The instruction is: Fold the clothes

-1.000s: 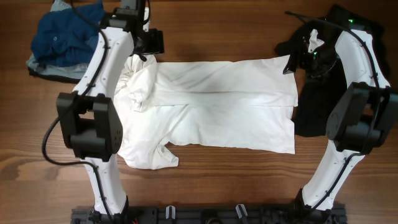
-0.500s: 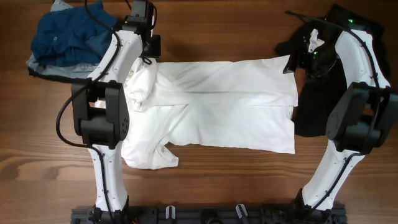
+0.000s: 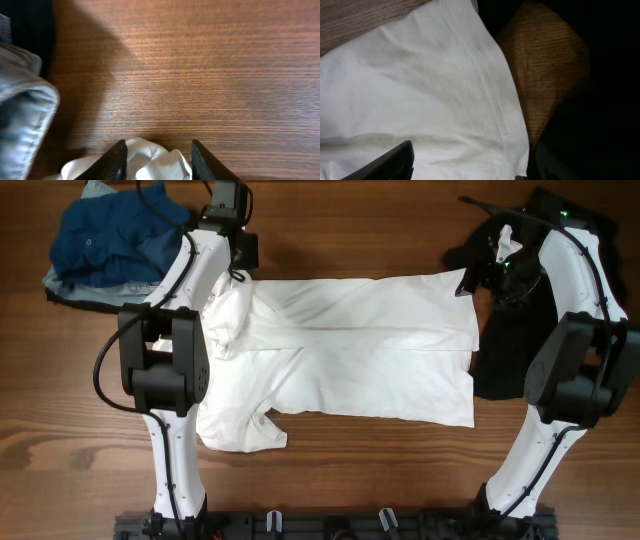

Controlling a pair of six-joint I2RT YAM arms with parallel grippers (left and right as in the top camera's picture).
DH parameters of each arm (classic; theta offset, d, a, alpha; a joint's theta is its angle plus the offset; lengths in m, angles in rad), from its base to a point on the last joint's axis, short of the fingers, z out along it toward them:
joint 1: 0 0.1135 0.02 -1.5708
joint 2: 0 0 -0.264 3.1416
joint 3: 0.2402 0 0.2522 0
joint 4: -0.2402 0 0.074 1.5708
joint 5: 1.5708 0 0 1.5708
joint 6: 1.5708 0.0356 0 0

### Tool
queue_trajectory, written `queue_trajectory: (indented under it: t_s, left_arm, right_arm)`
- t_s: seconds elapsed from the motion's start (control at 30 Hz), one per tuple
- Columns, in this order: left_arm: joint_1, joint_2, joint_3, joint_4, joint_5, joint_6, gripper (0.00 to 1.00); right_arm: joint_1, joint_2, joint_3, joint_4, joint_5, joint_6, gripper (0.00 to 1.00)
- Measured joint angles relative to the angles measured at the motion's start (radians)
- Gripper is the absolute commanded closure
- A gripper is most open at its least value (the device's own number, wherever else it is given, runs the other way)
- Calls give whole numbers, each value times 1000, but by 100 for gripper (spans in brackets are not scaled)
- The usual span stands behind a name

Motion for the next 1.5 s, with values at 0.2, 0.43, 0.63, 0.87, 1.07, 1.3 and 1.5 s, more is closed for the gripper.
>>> queue_trajectory:
  t_s: [0.2, 0.43, 0.63, 0.87, 1.07, 1.3, 1.5]
  left_arm:
    - [0, 16, 0, -5, 0, 2, 82]
    - [0, 16, 0, -47, -17, 15, 96]
    - [0, -27, 0, -147, -114, 17, 96]
    - [0, -270, 7, -360, -172, -11, 96]
    - [1, -278, -19, -504, -122, -36, 96]
    - [13, -273, -207, -530, -124, -61, 96]
    - [55, -271, -281, -515, -154, -93, 10]
  right_arm:
    - [0, 0, 0, 10, 0, 0, 21]
    - [0, 0, 0, 14, 0, 0, 21]
    - [0, 0, 0, 21, 0, 0, 21]
    - [0, 0, 0, 22, 0, 0, 21]
    - [0, 0, 0, 22, 0, 0, 21]
    - [0, 0, 0, 23, 0, 0, 21]
    - [0, 0, 0, 23, -3, 0, 21]
